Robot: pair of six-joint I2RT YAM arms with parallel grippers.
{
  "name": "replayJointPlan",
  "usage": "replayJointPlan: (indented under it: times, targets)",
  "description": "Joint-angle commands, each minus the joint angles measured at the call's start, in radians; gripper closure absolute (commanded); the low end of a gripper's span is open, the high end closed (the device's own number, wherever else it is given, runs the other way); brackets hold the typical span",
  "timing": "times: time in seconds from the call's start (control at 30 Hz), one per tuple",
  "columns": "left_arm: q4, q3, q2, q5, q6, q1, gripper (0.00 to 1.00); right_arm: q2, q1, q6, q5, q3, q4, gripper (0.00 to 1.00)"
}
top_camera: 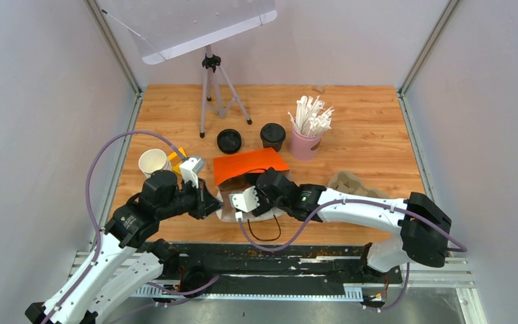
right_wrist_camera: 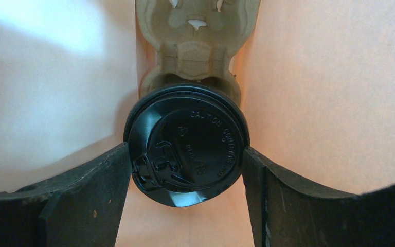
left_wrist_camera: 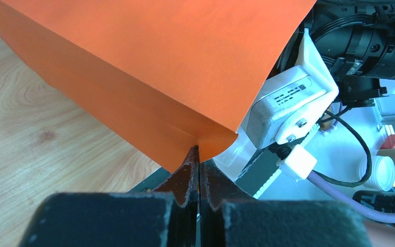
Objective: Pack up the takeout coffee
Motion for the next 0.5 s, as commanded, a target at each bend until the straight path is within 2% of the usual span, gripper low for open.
replayJointPlan:
  times: [0.0,0.47]
  targets:
    - [0.029,-0.001,-0.007,0.018,-0.012,-0.005,1.0,0.019,-0.015,-0.018,-0.025,0.011,0.03,0.27]
    - [0.027,-0.005,-0.008,0.019,-0.019,-0.005,1.0,0.041,-0.051,-0.028,-0.033,0.004,0.052,0.26]
